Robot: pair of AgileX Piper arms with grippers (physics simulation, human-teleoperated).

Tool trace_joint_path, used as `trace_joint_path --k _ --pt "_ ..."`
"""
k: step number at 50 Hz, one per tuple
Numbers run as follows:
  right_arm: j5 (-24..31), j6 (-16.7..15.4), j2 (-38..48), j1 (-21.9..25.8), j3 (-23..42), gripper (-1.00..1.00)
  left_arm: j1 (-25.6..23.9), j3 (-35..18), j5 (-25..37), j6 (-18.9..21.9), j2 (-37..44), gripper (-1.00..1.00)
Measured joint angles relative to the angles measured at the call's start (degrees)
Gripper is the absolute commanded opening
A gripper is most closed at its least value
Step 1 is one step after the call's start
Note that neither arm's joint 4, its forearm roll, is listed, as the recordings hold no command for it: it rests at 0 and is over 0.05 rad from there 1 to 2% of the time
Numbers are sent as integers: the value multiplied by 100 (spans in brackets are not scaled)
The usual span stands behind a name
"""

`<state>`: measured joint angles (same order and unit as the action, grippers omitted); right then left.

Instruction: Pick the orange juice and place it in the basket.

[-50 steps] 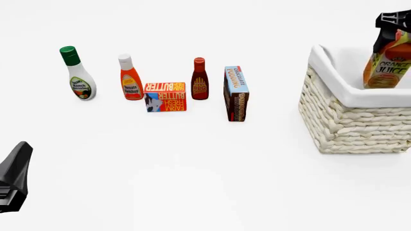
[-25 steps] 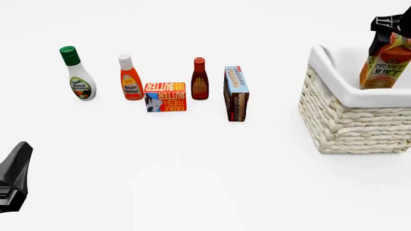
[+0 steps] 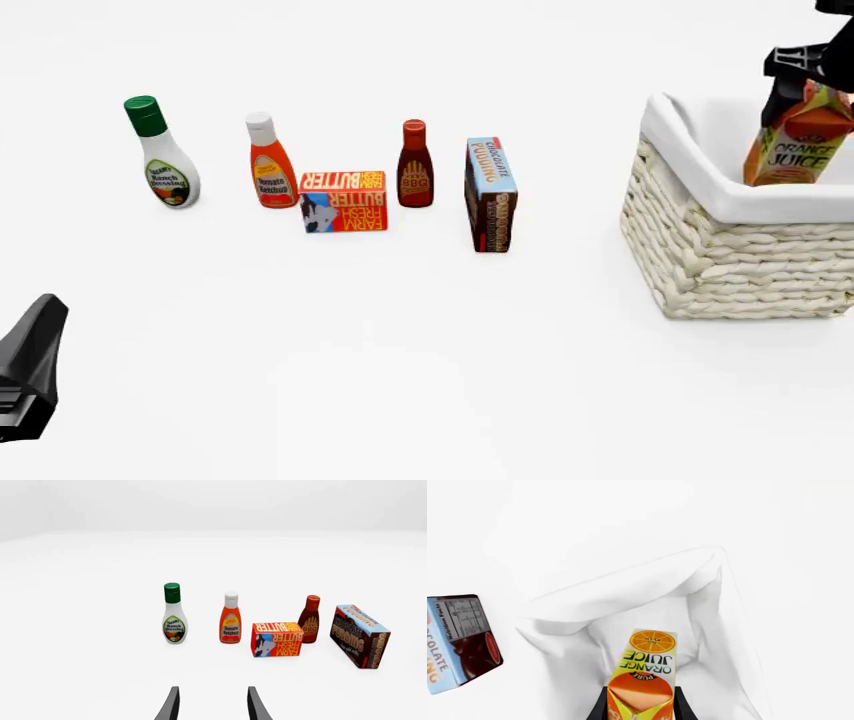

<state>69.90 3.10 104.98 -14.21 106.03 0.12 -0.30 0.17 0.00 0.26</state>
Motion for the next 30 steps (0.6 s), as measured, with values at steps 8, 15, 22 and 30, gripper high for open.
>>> trace_joint_path --k 8,15,22,30 --pt "0 -36 23 -33 -3 -100 0 0 0 0 0 100" --pt "0 -40 32 -65 21 100 0 0 0 0 0 100" --pt "0 -27 26 -85 73 100 0 0 0 0 0 100" --pt "0 -19 21 -93 96 100 0 0 0 0 0 100"
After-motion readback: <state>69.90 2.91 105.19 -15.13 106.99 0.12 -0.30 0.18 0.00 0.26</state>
